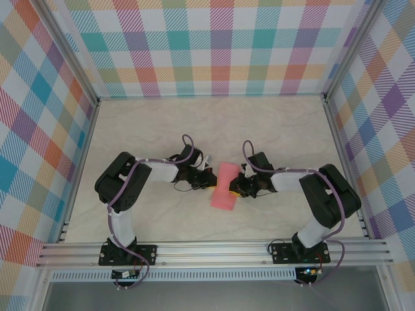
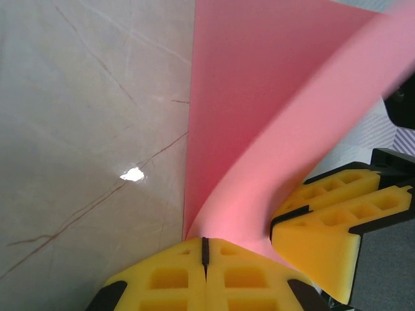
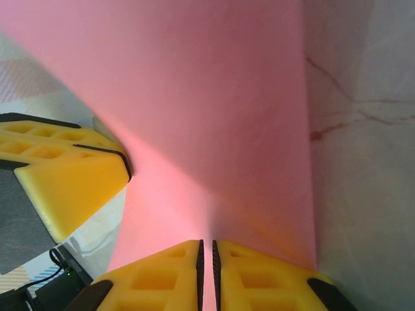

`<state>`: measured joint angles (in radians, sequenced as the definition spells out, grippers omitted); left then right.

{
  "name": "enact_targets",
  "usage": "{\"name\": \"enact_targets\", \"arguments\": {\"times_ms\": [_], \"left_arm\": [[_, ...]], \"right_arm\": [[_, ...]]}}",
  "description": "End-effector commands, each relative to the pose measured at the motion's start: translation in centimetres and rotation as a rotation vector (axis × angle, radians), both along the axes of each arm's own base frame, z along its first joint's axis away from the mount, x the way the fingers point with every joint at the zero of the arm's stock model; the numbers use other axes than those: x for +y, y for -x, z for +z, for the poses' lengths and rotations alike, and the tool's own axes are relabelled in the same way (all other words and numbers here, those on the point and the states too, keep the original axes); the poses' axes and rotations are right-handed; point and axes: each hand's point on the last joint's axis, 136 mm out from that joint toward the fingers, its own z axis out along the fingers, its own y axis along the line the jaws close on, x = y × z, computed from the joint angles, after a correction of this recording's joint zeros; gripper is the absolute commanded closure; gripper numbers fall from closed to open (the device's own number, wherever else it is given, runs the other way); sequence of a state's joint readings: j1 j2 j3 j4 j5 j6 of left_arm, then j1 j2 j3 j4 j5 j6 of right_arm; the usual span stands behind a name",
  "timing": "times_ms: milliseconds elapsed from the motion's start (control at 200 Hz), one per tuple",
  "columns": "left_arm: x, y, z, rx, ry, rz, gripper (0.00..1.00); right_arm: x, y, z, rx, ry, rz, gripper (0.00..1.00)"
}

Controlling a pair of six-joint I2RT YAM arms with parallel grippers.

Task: Fold a paper plane with a square sheet of paper (pick it up from the middle)
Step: Fold the square sheet of paper in half at the center of the table.

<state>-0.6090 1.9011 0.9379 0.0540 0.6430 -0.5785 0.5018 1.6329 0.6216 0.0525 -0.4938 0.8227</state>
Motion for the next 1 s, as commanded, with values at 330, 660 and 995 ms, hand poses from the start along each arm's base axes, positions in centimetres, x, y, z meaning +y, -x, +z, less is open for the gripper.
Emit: {"name": "enact_targets", "arguments": {"times_ms": [330, 660, 995], "left_arm": [[1.6, 1.9, -3.6, 0.067, -0.136, -0.019, 1.00], [1.6, 1.9, -3.8, 0.069, -0.143, -0.020, 1.00], [1.7, 2.0, -4.1, 0.073, -0.148, -0.023, 1.00]], "right_arm": [[-0.5, 1.1, 1.8, -0.080, -0.028, 0.047, 0.82], [0.1, 1.5, 2.8, -0.113, -0.097, 0.060, 0.79], [0.3, 3.1, 1.3, -0.104, -0.122, 0.119, 0.78]]}}
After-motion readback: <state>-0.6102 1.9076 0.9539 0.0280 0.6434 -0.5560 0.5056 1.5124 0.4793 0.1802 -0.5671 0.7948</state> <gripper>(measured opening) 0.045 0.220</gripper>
